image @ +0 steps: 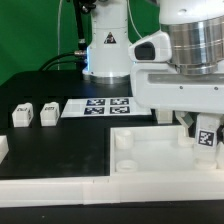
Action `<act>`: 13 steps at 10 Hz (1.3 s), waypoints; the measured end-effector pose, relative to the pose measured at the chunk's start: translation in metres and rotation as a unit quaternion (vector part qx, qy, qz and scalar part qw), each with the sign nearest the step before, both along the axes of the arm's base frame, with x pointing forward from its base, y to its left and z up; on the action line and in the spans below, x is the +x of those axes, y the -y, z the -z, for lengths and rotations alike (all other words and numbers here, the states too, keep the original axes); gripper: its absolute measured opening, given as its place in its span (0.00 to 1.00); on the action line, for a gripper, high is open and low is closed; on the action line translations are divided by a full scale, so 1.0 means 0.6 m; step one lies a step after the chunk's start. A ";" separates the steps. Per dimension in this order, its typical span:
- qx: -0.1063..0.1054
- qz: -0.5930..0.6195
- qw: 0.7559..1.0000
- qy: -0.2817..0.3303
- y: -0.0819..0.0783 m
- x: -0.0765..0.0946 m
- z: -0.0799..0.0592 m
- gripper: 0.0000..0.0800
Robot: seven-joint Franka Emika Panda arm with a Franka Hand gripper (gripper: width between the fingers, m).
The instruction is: Assemble one leg
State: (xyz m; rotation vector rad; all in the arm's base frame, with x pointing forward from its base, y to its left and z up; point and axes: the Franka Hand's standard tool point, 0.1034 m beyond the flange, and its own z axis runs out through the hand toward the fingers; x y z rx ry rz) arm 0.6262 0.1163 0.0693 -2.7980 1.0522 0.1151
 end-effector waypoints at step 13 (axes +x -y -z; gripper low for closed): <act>0.043 0.152 0.987 -0.020 0.014 0.008 -0.008 0.80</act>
Offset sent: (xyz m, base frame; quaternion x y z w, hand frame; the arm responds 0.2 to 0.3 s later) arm 0.0230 -0.0114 0.0004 0.1255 -0.0805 0.4521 0.8794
